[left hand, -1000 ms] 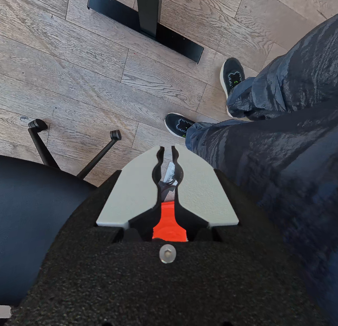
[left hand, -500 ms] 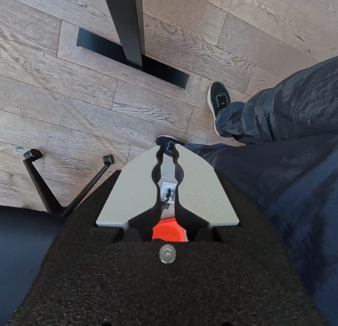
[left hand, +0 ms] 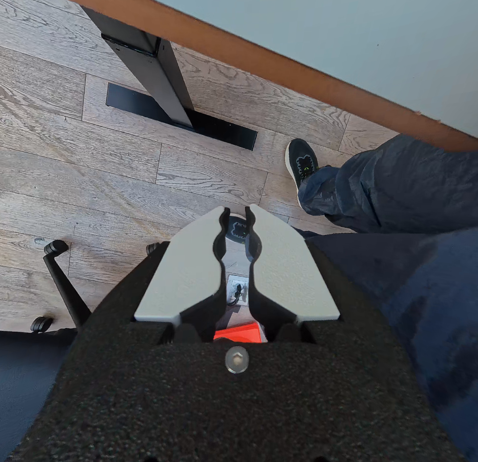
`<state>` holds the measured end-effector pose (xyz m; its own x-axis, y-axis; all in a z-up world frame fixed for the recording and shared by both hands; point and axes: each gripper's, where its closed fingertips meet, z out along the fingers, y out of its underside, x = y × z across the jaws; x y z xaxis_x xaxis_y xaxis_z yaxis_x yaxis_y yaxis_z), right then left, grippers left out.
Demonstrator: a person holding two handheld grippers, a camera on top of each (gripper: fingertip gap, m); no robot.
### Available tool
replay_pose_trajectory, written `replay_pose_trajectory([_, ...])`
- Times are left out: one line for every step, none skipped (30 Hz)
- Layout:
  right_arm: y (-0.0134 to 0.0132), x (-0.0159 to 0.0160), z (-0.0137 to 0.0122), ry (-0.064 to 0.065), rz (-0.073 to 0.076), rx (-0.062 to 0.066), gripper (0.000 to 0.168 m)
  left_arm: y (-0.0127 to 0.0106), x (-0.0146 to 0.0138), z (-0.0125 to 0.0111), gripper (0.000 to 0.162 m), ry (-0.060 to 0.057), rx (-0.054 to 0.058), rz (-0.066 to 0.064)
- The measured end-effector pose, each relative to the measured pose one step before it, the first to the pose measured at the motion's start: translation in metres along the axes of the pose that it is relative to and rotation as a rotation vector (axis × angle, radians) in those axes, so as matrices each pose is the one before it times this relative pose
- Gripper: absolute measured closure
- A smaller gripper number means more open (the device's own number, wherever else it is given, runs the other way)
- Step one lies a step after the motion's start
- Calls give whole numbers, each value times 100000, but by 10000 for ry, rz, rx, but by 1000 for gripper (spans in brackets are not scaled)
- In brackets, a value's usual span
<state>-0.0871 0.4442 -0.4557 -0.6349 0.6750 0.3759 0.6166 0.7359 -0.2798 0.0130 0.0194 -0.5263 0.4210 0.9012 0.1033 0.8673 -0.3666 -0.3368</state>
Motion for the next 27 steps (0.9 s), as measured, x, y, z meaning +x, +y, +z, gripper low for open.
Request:
replay_pose_trajectory([-815, 268, -194, -52, -59, 283, 168, -197, 225, 41, 149, -6, 23, -89])
replay_pose_trajectory([-1059, 247, -245, -79, -75, 349, 168, -148, 241, 16, 148, -9, 12, -59])
replay_pose_trajectory([-1280, 214, -301, -112, -91, 404, 168, -146, 239, -11, 147, -17, 21, -35])
replay_pose_trajectory([-1411, 192, -331, -106, -135, 435, 168, -134, 232, -55, 147, -22, 35, -30])
replay_pose_trajectory([-1503, 137, -313, -114, -192, 442, 168, -105, 216, -78, 147, -20, 43, -49])
replay_pose_trajectory([-1522, 21, -268, -141, -238, 428, 168, -56, 189, -101, 146, -23, 42, -77])
replay_pose_trajectory([-1495, -155, -213, -203, -272, 399, 168, 21, 140, -107, 146, -32, 29, -103])
replay_pose_trajectory([-1420, -373, -128, -268, -308, 364, 168, 58, 119, -136, 146, -27, 33, -126])
replay_pose_trajectory([-1341, -546, -49, -295, -347, 335, 168, 105, 99, -136, 146, -27, 33, -139])
replay_pose_trajectory([-1237, -693, 43, -302, -374, 301, 168, 145, 79, -155, 145, -31, 29, -147])
replay_pose_trajectory([-1143, -798, 111, -295, -357, 267, 168, 182, 57, -163, 145, -22, 34, -157])
replay_pose_trajectory([-1035, -914, 203, -316, -300, 225, 168, 190, 70, -197, 145, -12, 42, -157])
replay_pose_trajectory([-923, -1009, 290, -347, -221, 183, 168, 200, 48, -202, 145, -19, 49, -149])
replay_pose_trajectory([-836, -1033, 370, -328, -140, 169, 168, 219, 12, -213, 145, -41, 32, -133])
replay_pose_trajectory([-754, -1013, 424, -299, -75, 158, 168, 187, 40, -227, 145, -38, 40, -114])
replay_pose_trajectory([-645, -991, 484, -271, -37, 126, 168, 114, 72, -244, 145, -21, 69, -88])
replay_pose_trajectory([-533, -938, 534, -239, -8, 89, 168, 82, 103, -248, 145, -10, 74, -59])
replay_pose_trajectory([-425, -893, 553, -217, 21, 66, 168, 62, 128, -227, 145, -2, 71, -38])
replay_pose_trajectory([-356, -852, 536, -216, 44, 51, 168, 43, 109, -212, 145, -5, 67, -30])
replay_pose_trajectory([-290, -770, 500, -204, 65, 33, 168, 16, 112, -182, 145, -3, 55, -26])
replay_pose_trajectory([-214, -670, 448, -176, 83, 26, 168, 1, 82, -149, 145, -11, 25, -16])
replay_pose_trajectory([-168, -572, 361, -158, 77, 25, 168, -44, 74, -119, 145, -4, 26, 3])
replay_pose_trajectory([-72, -479, 284, -140, 43, 4, 168, -107, 97, -107, 145, 6, 50, 25])
replay_pose_trajectory([2, -383, 195, -113, -6, -27, 168, -155, 105, -86, 145, 23, 51, 43])
replay_pose_trajectory([59, -271, 113, -83, -36, -31, 168, -193, 140, -55, 145, 42, 33, 70])
replay_pose_trajectory([76, -174, 31, -60, -30, -16, 168, -209, 182, -20, 145, 59, 22, 108])
replay_pose_trajectory([118, -88, -26, -40, 4, -14, 168, -233, 204, -2, 145, 63, 18, 141])
